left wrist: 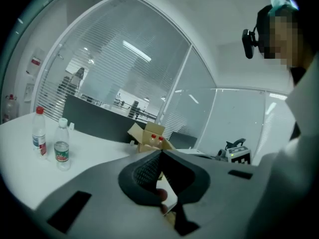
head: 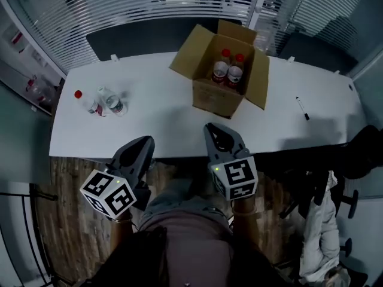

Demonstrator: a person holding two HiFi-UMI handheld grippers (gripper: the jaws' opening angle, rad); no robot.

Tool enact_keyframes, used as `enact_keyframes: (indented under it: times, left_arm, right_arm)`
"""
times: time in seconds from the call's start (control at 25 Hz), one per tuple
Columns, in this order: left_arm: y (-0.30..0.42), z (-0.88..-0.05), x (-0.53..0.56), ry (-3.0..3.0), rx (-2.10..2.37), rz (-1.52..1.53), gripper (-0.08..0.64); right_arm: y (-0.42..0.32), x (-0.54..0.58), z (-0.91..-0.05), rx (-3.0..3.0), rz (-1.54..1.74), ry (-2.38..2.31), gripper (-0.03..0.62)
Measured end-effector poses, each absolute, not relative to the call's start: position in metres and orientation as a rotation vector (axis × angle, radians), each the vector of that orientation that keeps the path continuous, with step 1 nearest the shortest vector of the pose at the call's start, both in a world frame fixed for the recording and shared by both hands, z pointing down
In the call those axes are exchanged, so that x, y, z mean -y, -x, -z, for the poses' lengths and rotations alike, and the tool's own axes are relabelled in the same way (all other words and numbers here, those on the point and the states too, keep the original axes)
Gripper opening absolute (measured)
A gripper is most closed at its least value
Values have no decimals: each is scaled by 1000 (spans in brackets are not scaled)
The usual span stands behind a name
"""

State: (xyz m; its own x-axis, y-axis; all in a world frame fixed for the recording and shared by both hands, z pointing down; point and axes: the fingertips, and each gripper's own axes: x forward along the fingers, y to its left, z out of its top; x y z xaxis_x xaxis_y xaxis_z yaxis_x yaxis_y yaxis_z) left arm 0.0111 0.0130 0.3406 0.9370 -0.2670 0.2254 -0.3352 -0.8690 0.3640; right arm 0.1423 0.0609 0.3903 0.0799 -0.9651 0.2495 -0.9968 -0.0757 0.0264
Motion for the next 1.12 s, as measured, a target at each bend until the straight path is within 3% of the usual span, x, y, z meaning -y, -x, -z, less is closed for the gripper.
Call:
enact_keyframes:
  times: [0.52, 1.12]
  left_arm:
    - [-103, -340, 34, -2731, 146, -263, 9]
    - [-157, -340, 79, -2708, -42, -277, 9]
  right_arm:
    - [-223, -41, -381, 1790, -277, -2379, 40]
    - [-271, -5, -364, 1659, -263, -2451, 41]
